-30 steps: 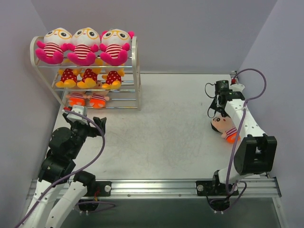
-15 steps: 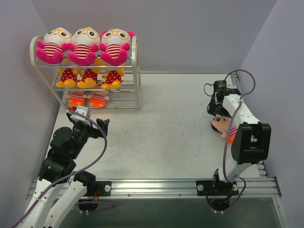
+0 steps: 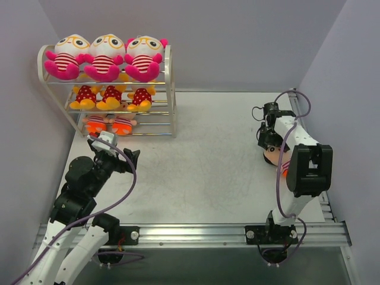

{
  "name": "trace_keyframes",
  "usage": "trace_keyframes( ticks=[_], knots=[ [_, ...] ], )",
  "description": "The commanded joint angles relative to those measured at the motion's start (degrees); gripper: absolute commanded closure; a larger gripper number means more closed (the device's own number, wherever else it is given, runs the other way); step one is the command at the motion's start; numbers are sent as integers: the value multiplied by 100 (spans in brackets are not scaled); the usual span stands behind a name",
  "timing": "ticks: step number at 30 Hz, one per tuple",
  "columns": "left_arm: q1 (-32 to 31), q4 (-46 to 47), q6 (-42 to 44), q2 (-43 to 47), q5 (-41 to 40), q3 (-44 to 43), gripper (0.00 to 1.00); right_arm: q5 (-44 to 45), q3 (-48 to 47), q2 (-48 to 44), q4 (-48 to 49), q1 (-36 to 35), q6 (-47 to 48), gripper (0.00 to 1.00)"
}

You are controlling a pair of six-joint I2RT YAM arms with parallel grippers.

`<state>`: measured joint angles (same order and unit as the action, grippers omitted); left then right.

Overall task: Place and organize the stuffed toys onto the shelf
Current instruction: Grab a stuffed toy with the right arm

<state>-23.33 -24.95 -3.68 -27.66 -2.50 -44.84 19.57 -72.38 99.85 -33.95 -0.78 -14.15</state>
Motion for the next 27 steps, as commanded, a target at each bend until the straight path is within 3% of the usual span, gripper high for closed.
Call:
trace_keyframes(
  ticks=[1, 9, 11, 12, 18, 27],
  knots=[
    [-22, 60, 113, -99, 189, -34, 4, -93, -180, 96, -138, -1, 9, 26],
    [-13, 78, 122, -275, 250, -42, 4, -393, -277, 17, -32, -177, -447, 66],
    [-13, 95, 131, -310, 250, -42, 4, -410, -320, -45, 20, -326, -597, 70],
    [-5, 96, 131, -336, 250, -42, 4, -437, -347, -106, 38, -396, -676, 78],
    [4, 131, 113, -591, 487, -60, 4, -735, -470, -378, 459, -958, -1616, 100],
    [-22, 122, -545, -1232, 803, -306, 4, -850, 162, -1309, 1795, -1723, -3977, 100]
  ],
)
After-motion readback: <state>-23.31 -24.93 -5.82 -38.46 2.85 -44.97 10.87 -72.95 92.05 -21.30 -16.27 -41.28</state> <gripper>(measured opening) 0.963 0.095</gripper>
